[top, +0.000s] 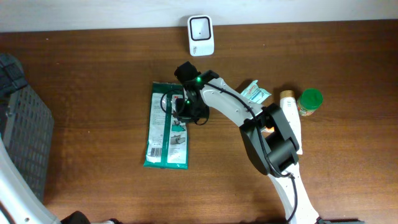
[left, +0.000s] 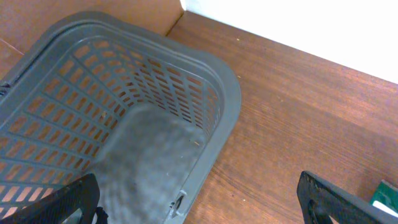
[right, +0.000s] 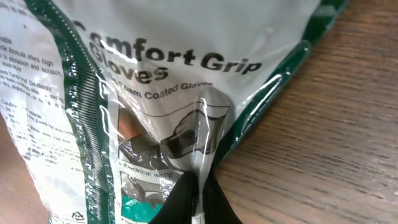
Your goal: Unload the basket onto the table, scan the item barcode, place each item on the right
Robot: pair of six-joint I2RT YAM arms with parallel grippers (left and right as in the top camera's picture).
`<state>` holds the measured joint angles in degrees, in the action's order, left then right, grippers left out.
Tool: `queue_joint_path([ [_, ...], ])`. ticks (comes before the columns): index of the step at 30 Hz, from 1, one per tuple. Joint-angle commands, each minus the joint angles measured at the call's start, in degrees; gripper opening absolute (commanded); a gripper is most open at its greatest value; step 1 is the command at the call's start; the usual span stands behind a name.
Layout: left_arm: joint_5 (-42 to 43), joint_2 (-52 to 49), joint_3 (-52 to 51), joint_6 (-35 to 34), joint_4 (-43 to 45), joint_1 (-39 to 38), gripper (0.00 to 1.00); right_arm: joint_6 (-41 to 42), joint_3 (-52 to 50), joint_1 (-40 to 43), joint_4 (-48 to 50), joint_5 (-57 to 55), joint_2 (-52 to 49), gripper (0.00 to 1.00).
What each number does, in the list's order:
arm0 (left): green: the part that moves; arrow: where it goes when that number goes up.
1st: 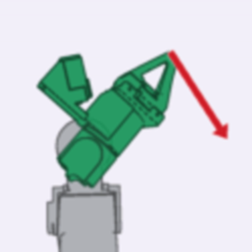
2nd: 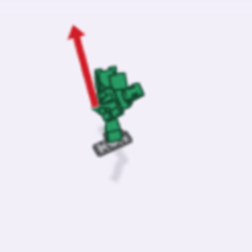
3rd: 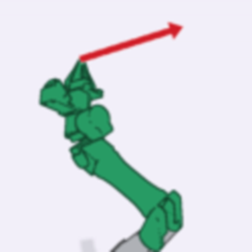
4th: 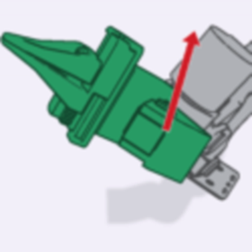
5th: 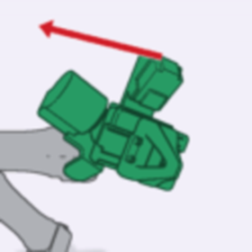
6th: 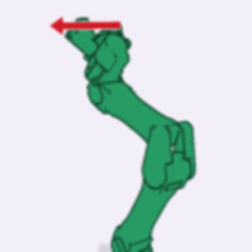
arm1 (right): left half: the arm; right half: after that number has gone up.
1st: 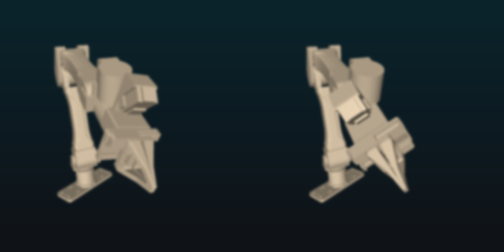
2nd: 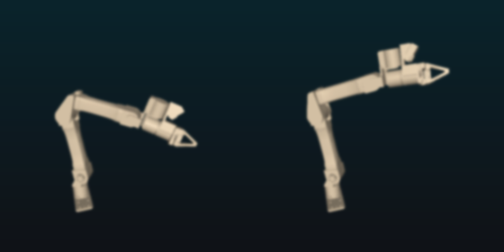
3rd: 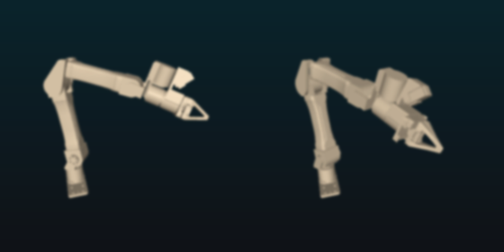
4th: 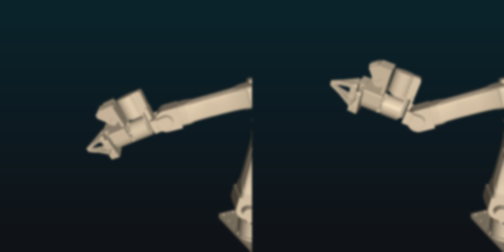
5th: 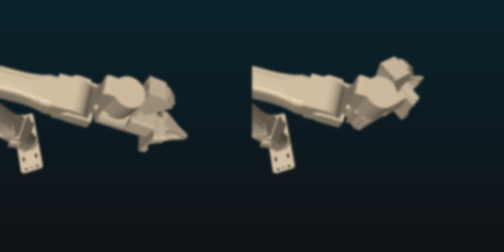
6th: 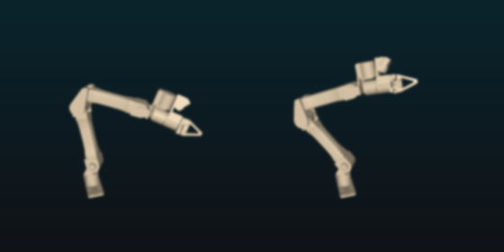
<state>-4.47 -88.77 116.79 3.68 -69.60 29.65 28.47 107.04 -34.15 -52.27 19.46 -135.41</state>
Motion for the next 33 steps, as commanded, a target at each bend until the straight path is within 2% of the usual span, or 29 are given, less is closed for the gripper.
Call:
queue_joint_path([
  [1, 0.2, 0.17, 0.13, 0.72, 0.07, 0.13, 0.99, -3.32, -0.2, 1.11, -0.48, -2.58, -0.04, 0.04],
  [6, 0.22, 0.17, 0.13, 0.72, 0.07, 0.13, 0.99, -4.26, -0.22, 0.81, -1.79, -6.62, -0.04, 0.04],
  [22, 0.22, 0.17, 0.13, 0.7, 0.07, 0.13, 0.99, -4.26, -0.26, 0.9, -0.83, -7.23, -0.04, 0.05],
  [24, 3.06, 0.17, 0.13, 0.7, 0.33, 0.13, 0.99, -4.28, -0.26, 1.29, -0.83, -5.99, -0.04, 0.1],
  [25, 3.06, 0.17, 0.13, 0.72, 0.31, 0.13, 0.99, -4.26, -0.26, 1.99, -0.83, -4.9, -0.04, 0.17],
  [26, 5.86, 0.17, 0.13, 0.57, 0.55, 0.13, 0.99, -4.35, -0.26, 2.73, -0.83, -3.48, -0.04, 0.21],
  [27, 12.59, 0.17, 0.13, 0.44, 0.52, 0.13, 0.99, -5.79, -0.26, 3.82, -0.9, -0.31, -0.04, 0.29],
  [28, 20.52, 0.17, 0.13, 0.48, 1.62, 0.13, 0.99, -5.81, -0.26, 3.91, -0.94, -0.13, -0.04, 0.3],
  [30, 28.85, -0.96, -1.05, 1.16, -0.15, -0.37, 0.99, -5.79, -0.26, 3.91, -1.03, -0.11, -0.04, 0.32],
  [31, 29.14, -2.89, -3.93, 1.16, -2.1, -1.92, 0.91, -5.81, -0.26, 4.02, -1.05, -0.13, -0.04, 0.33],
  [32, 29.16, -4.57, -7.02, 1.14, -2.21, -3.85, 0.62, -5.79, -0.26, 4.2, -1.07, -0.11, -0.04, 0.33],
  [33, 29.16, -6.14, -9.9, 1.16, -1.81, -6.14, 0.43, -5.81, -0.26, 4.31, -1.07, -0.13, -0.04, 0.33],
])
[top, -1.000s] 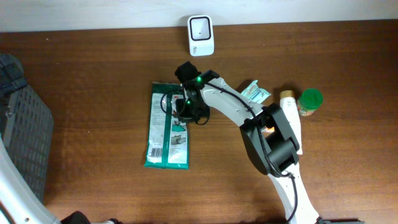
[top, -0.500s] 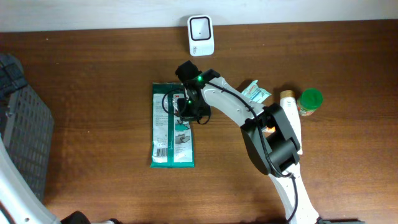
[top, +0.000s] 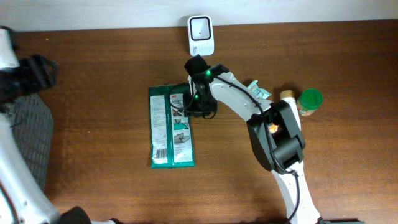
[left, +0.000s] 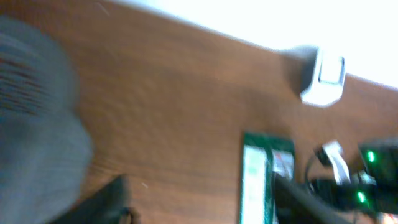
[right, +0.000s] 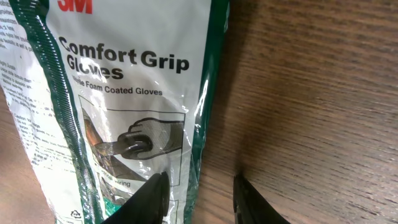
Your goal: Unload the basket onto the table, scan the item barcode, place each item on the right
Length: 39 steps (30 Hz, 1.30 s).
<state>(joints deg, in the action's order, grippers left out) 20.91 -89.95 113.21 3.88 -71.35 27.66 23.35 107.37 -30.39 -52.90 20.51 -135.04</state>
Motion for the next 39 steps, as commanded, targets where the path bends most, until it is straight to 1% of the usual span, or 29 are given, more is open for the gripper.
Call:
queue_joint_path([
  [1, 3.76, -7.15, -9.07, 0.98, 0.7, -7.65, 0.23, -0.7, -0.59, 0.55, -0.42, -1.18, -0.42, 0.34],
  [2, 3.72, -8.81, -10.71, 1.05, 1.53, -10.93, 0.15, -0.7, -0.59, 0.55, -0.42, -1.18, -0.42, 0.34],
  [3, 3.69, -10.05, -12.0, 1.05, 2.95, -14.12, 0.14, -0.7, -0.59, 0.55, -0.39, -1.2, -0.42, 0.34],
  [4, 3.67, -11.54, -13.44, 0.98, 4.33, -16.98, 0.14, -0.7, -0.59, 0.55, -0.39, -1.18, -0.42, 0.34],
  [6, 3.91, -15.17, -17.53, 0.44, 7.93, -19.02, 0.14, -0.7, -0.59, 0.55, -0.37, -1.03, -0.42, 0.39],
  [8, 9.51, -18.62, -22.34, 0.55, 12.44, -19.96, 0.15, -1.11, -0.59, 0.59, -0.33, -0.02, -0.42, 0.4],
  [10, 13.99, -22.99, -27.63, 2.49, 18.01, -20.15, 0.17, -1.25, -0.59, 0.7, -0.42, 0.74, -0.42, 0.44],
  [11, 15.91, -24.83, -28.98, 4.02, 19.52, -20.28, 0.17, -1.97, -0.87, 1.16, -0.11, 3.54, -0.42, 0.46],
  [13, 19.04, -31.39, -29.62, 7.28, 20.98, -22.23, 0.15, -3.26, -2.05, 2.64, 0.24, 8.76, -0.42, 0.47],
  [14, 18.93, -32.44, -29.62, 7.69, 21.22, -22.88, 0.14, -3.5, -2.6, 2.91, 0.5, 10.01, -0.44, 0.47],
  [16, 18.4, -34.01, -29.62, 7.78, 21.49, -23.91, 0.12, -3.43, -6.97, 3.15, 5.49, 16.11, -0.44, 0.47],
  [17, 16.83, -35.12, -29.62, 7.45, 21.49, -23.87, 0.1, -3.39, -9.01, 3.15, 7.58, 18.36, -0.44, 0.47],
  [20, 15.61, -37.75, -29.66, 5.88, 22.27, -23.87, 0.08, -2.95, -9.73, 3.15, 9.27, 21.2, -0.44, 0.48],
  [23, 15.06, -40.5, -29.66, 4.33, 22.71, -23.87, 0.07, -1.84, -9.73, 2.01, 14.84, 24.41, -0.44, 0.48],
  [24, 15.32, -40.89, -29.7, 4.35, 22.69, -23.87, 0.06, -1.7, -9.7, 1.9, 18.93, 26.64, -0.42, 0.42],
  [25, 15.34, -40.85, -29.68, 4.35, 22.67, -23.87, 0.06, -0.37, -9.68, 2.12, 20.9, 26.69, -0.42, 0.25],
  [26, 15.34, -40.83, -29.64, 4.35, 22.49, -23.87, 0.05, -0.42, -9.55, 2.75, 21.31, 26.69, -0.42, 0.17],
  [27, 15.34, -40.57, -29.46, 4.37, 22.47, -23.85, 0.05, -0.44, -9.55, 2.95, 21.27, 26.71, -0.42, 0.15],
  [28, 15.32, -39.21, -28.48, 4.35, 22.47, -23.85, 0.05, -0.66, -9.55, 2.8, 21.2, 26.69, -0.42, 0.07],
  [29, 15.28, -37.66, -27.89, 4.37, 22.47, -23.85, 0.05, -1.97, -9.55, 2.34, 20.81, 26.69, -0.42, 0.04],
  [31, 13.31, -34.97, -27.56, 4.37, 22.45, -23.76, 0.07, -2.12, -9.53, 2.47, 20.81, 26.69, -0.26, 0.04],
  [33, 11.8, -29.75, -27.54, 4.35, 22.25, -21.11, 0.1, -3.45, -9.55, 4.85, 20.22, 25.27, 3.1, 0.04],
  [35, 11.87, -27.76, -27.54, 4.35, 21.62, -19.87, 0.12, -4.7, -8.68, 6.45, 22.4, 25.05, 4.61, 0.04],
  [37, 11.89, -27.78, -28.04, 4.37, 21.46, -21.05, 0.13, -2.93, -8.57, 6.34, 24.17, 22.12, 4.48, 0.04],
  [39, 12.35, -27.78, -28.96, 4.35, 23.34, -23.41, 0.14, -2.93, -8.57, 6.08, 24.85, 22.12, 4.46, 0.04],
])
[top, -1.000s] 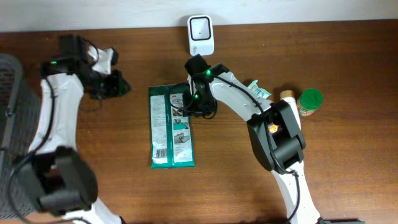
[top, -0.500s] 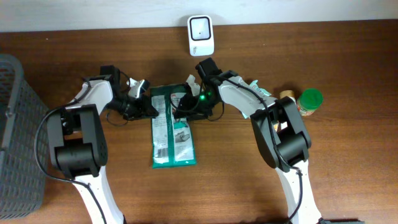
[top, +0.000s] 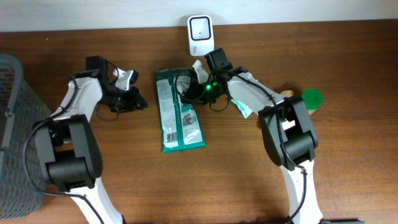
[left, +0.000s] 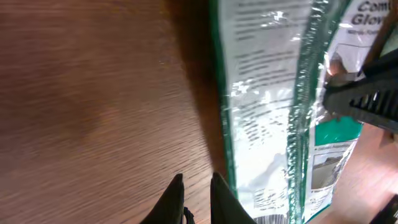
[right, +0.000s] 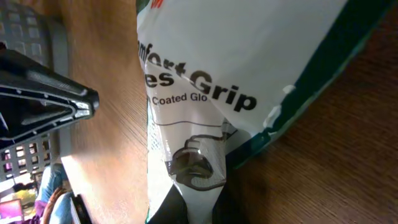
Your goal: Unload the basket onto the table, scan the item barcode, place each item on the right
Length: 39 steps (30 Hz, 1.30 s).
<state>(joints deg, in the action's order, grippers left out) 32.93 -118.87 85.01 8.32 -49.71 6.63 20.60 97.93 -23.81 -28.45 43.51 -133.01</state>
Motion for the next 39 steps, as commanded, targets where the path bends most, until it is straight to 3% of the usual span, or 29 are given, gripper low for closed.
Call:
queue_joint_path([
  [1, 2.01, 0.81, -2.14, -0.11, 4.0, -4.15, 0.15, -0.17, 0.85, -0.55, 0.15, -0.87, 2.38, 0.04],
  [4, 3.45, 0.59, -5.77, -0.13, 10.82, -7.34, 0.16, -0.2, 0.85, -0.59, -0.26, -0.85, 2.38, 0.04],
  [8, 2.62, 0.31, -10.6, -2.49, 18.62, -7.87, 0.09, -0.24, 0.85, -0.59, -1.49, -0.87, 2.38, 0.04],
  [9, 2.64, -0.31, -10.88, -2.47, 19.28, -7.96, 0.08, -0.26, 0.85, -0.57, -1.86, -0.9, 2.38, 0.09],
  [11, 2.71, -2.8, -10.88, -3.15, 19.56, -7.98, 0.05, -0.87, 0.85, 0.46, -5.51, -1.97, 2.38, 0.52],
  [13, 3.34, -3.69, -10.88, -3.15, 19.56, -7.98, 0.04, -0.87, -0.31, 1.77, -8.46, -1.97, 2.36, 0.66],
  [14, 3.34, -3.69, -10.88, -3.17, 19.54, -7.98, 0.04, 0.0, -2.6, 1.29, -7.76, -1.95, 2.23, 0.67],
  [17, 3.34, -3.69, -10.88, -4.02, 19.65, -7.98, 0.03, 9.05, -11.47, -3.3, 7.17, 4.76, 1.33, 0.62],
  [19, 4.39, -3.69, -10.88, -4.02, 19.71, -7.98, 0.03, 9.92, -11.56, -5.7, 10.45, 4.7, 1.33, 0.58],
  [22, 4.33, -3.69, -10.86, -3.98, 19.76, -7.91, 0.02, 9.92, -11.34, -3.08, 12.83, 5.6, 1.4, 0.04],
  [25, 4.17, -2.29, -9.07, -3.98, 18.49, -5.53, 0.02, 7.91, -11.34, -0.11, 10.34, 6.03, 2.4, 0.04],
  [29, -2.99, 10.43, -6.14, -3.28, 12.48, -1.9, 0.06, -0.85, -10.71, 0.0, 2.73, -1.75, 12.26, 0.04],
  [30, -4.15, 13.07, -6.14, -3.3, 11.82, -1.55, 0.09, -2.27, -10.58, 0.02, 1.05, -5.03, 15.02, 0.04],
  [32, -9.2, 18.45, -6.14, -3.3, 10.19, -0.52, 0.26, -6.97, -10.54, 0.0, -2.01, -17.59, 24.48, 0.04],
  [33, -10.29, 20.55, -6.14, -3.32, 10.19, 1.16, 0.47, -9.18, -10.4, -0.09, -1.33, -24.76, 27.78, 0.04],
  [36, -10.25, 22.8, -6.12, -3.34, 9.99, 6.19, 0.9, -19.04, -7.69, -0.22, 1.14, -44.65, 32.22, 0.04],
  [37, -10.25, 22.8, -6.12, -3.37, 9.7, 7.26, 0.99, -22.93, -7.21, -0.22, 3.1, -48.39, 32.22, 0.04],
  [39, -10.27, 22.8, -6.14, -3.34, 9.27, 7.52, 0.99, -32.41, -7.21, -0.22, 9.86, -56.43, 32.22, 0.04],
])
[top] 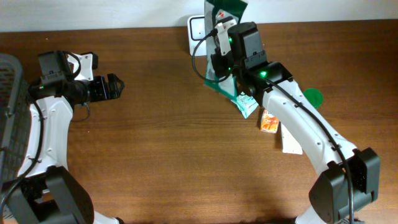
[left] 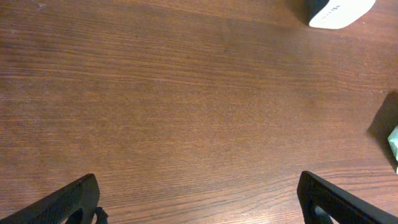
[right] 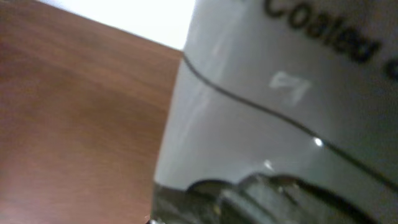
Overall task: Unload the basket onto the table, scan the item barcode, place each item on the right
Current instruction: 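Hold the 3M package up to the scanner with the right gripper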
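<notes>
The green-and-white glove packet [top: 226,9] hangs upright above the table at the back. My right gripper [top: 219,57] is shut on it, right in front of the white scanner [top: 196,26]. In the right wrist view the packet [right: 286,93] fills the frame, blurred, and my own fingers do not show. My left gripper [top: 115,87] stands open over bare wood at the left, far from the packet. In the left wrist view its fingertips [left: 74,198] are wide apart with nothing between them, and the scanner [left: 339,9] sits at the top right.
A grey basket [top: 9,81] stands at the left edge. Under the right arm lie a teal packet [top: 246,104], an orange packet [top: 268,121], a white item [top: 290,138] and a green-lidded bottle [top: 311,97].
The packet lay flat on the table with the right gripper on its top end; now it is lifted upright before the scanner. My left gripper has moved back to the left and opened.
First my right gripper was shut on the packet at mid-table while the left arm was over the basket. Then the right gripper stood open beside the packet. Later the packet lay nearer the scanner, right gripper shut on it, left gripper shut beside it. Now it hangs at the scanner.
</notes>
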Robot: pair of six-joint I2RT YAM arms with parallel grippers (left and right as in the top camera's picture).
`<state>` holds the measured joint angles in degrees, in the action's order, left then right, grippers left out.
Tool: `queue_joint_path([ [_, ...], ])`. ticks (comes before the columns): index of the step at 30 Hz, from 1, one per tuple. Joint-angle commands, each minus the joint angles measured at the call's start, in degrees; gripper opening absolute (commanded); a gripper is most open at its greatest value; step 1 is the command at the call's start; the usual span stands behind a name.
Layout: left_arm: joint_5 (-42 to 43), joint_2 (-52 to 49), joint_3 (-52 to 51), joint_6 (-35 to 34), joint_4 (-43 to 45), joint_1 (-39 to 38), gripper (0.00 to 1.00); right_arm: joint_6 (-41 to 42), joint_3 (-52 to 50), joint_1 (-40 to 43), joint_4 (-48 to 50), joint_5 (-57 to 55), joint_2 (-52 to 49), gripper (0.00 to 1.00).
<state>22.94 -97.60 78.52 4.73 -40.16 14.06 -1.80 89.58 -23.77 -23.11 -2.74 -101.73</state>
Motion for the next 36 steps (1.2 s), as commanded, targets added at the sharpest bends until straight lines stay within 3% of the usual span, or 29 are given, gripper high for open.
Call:
queue_joint_path([
  [1, -0.28, 1.53, 0.35, 0.24, -0.28, 0.09, 0.99, -13.62, 1.14, -0.26, 6.78, -12.11, 0.94, 0.04],
  [13, -0.28, 1.53, 0.35, 0.24, -0.28, 0.09, 0.99, -49.94, 1.11, -0.26, 33.64, -20.04, -7.78, 0.04],
  [14, -0.28, 1.53, 0.35, 0.24, -0.28, 0.09, 0.99, -56.48, 1.11, -0.26, 37.79, -20.04, -10.25, 0.04],
  [20, -0.28, 1.53, 0.35, 0.24, -0.28, 0.09, 0.99, -70.93, 1.51, -2.82, 62.01, -12.5, -23.67, 0.04],
  [30, -0.28, 1.53, 0.35, 0.24, -0.28, 0.09, 0.99, -70.36, 1.51, -2.84, 60.41, 1.73, -27.34, 0.04],
  [36, -0.28, 1.53, 0.35, 0.24, -0.28, 0.09, 0.99, -45.29, 1.51, -1.92, 67.52, 1.97, -25.99, 0.04],
])
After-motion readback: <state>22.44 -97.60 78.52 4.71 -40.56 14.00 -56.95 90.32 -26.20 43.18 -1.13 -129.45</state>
